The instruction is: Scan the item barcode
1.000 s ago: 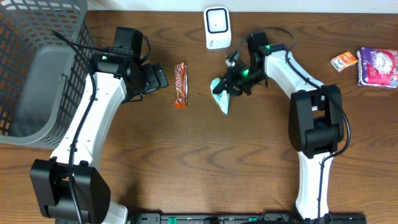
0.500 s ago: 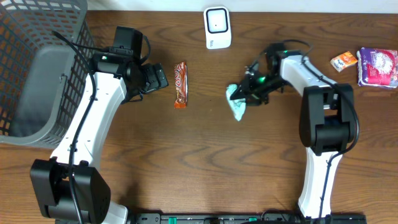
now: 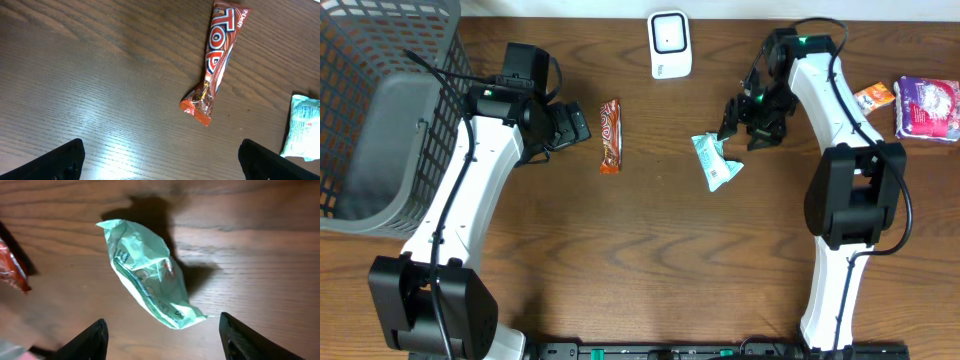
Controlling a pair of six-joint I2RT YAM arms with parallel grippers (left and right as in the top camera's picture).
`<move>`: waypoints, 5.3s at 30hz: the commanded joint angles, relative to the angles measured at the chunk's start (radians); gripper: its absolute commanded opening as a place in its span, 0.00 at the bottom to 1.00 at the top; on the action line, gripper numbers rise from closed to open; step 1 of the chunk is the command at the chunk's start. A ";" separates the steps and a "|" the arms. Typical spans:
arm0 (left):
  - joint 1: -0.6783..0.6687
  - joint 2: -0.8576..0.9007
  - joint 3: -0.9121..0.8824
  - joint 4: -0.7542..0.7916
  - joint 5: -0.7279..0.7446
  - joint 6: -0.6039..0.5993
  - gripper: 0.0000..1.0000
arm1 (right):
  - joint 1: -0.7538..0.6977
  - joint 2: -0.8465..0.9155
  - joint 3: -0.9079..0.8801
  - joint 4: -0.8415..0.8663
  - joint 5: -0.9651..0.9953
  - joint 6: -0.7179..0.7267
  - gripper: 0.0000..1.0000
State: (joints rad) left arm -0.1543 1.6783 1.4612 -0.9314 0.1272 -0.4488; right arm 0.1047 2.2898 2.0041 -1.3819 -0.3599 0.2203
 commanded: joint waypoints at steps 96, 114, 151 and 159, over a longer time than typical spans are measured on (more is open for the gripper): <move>0.001 0.000 0.009 -0.002 -0.013 -0.002 0.98 | 0.085 -0.005 -0.240 0.139 -0.222 -0.723 0.80; 0.001 0.000 0.009 -0.002 -0.013 -0.002 0.98 | 0.119 -0.006 -0.284 0.212 -0.226 -0.571 0.01; 0.001 0.000 0.009 -0.002 -0.013 -0.002 0.98 | 0.381 -0.006 -0.067 0.155 1.021 0.236 0.01; 0.001 0.000 0.009 -0.003 -0.013 -0.002 0.98 | 0.385 -0.005 -0.193 0.249 0.998 0.237 0.08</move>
State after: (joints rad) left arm -0.1543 1.6783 1.4612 -0.9314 0.1272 -0.4492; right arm 0.4839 2.2887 1.8347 -1.1400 0.6064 0.4248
